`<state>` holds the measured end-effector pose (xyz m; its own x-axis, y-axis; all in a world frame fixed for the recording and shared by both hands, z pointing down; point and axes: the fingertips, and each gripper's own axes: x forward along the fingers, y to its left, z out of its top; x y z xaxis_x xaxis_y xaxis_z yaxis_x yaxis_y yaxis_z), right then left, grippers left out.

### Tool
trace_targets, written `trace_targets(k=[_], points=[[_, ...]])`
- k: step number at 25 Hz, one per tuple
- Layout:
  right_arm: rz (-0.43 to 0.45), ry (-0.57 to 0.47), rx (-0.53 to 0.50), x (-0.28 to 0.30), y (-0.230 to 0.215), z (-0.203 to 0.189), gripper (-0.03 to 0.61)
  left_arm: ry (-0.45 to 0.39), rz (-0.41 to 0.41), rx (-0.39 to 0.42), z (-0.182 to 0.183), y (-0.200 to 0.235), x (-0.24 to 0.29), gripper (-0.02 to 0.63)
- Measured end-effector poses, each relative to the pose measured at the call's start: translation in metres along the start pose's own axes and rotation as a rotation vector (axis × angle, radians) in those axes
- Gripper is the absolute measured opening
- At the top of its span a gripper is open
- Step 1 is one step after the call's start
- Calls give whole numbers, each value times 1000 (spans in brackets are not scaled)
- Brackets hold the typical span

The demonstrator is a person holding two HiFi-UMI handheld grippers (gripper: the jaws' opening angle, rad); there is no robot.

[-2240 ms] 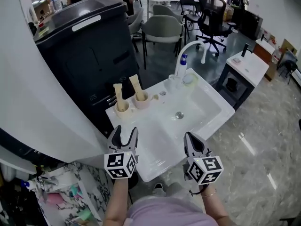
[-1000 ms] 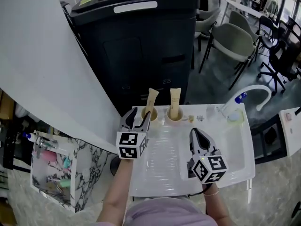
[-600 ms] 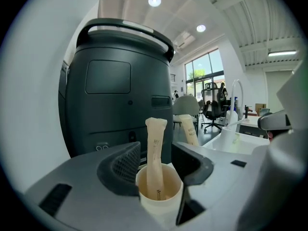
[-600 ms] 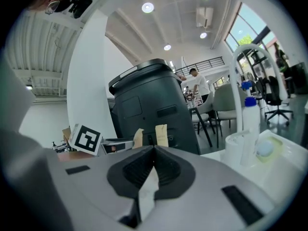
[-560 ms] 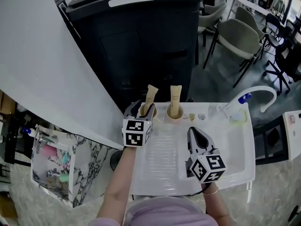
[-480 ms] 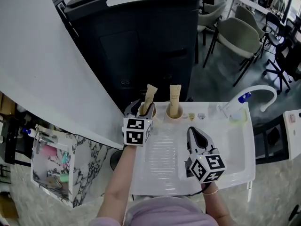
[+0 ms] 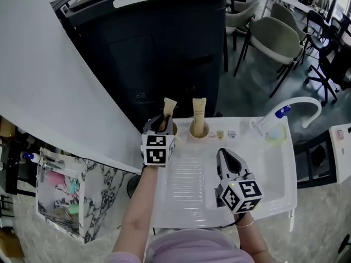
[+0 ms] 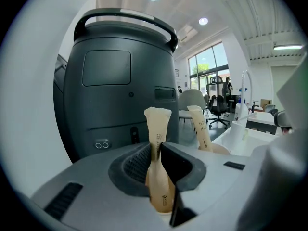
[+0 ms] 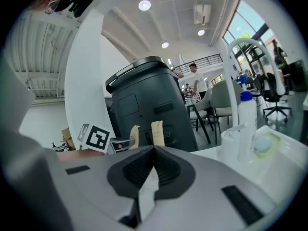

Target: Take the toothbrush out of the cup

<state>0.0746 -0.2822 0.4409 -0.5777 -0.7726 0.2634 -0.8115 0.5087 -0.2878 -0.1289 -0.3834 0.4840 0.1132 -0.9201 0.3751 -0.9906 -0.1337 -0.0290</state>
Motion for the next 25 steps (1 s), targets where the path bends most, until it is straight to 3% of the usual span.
trace_targets(k=[6,11,19,25], points=[[-6,-2,1,-3,-2,0,3,-40,1,1,10,-2,-5,32],[2,-9,-9,-5,4,1,3,-149,9,0,42,3,-25,23],[38,-26,-33,-9,25,7,3,-312,15,-21,95,11,-75,20],[37,-49,-37,-18,34,12,3,-376,29,-56,112,19,-128,20]])
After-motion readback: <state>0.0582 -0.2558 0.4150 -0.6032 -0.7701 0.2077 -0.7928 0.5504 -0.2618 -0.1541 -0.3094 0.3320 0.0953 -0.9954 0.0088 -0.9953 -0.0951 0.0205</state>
